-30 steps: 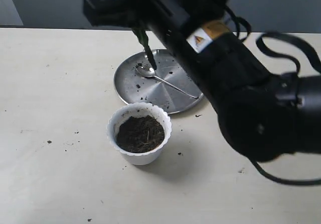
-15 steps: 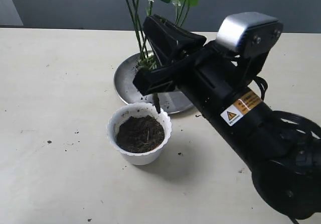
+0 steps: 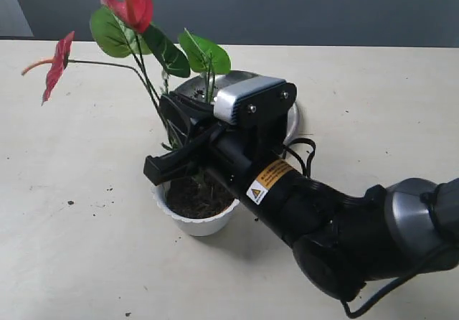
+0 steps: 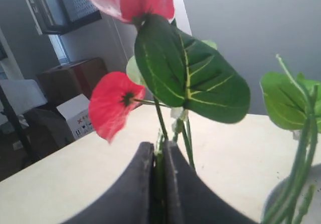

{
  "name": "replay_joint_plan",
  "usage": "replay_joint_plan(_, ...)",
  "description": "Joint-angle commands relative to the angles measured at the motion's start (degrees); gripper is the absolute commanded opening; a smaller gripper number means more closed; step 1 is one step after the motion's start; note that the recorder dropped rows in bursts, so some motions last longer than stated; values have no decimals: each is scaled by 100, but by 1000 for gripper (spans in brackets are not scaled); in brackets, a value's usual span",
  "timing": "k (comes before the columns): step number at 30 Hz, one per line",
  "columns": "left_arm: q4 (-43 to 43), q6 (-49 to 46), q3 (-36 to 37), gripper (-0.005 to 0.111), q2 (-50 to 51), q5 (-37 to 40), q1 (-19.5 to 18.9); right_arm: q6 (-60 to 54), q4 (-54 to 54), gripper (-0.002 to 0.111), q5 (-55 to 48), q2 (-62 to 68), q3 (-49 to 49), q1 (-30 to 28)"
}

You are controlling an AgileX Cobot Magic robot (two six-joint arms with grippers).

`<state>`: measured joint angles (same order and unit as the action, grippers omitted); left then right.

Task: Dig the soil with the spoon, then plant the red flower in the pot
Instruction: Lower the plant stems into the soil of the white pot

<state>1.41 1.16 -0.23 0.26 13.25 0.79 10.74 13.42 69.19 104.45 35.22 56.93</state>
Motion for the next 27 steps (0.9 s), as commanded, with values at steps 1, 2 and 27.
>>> replay_joint_plan(1,-26,3,23,1,-26,-43,45,12,283,-1,77,-9,-232,-25)
replay_joint_plan(2,-26,3,23,1,-26,-43,45,12,326,-1,77,-9,-293,-25)
replay_joint_plan(27,-26,3,23,1,-26,-20,45,340,365,-1,77,-29,-1035,-25)
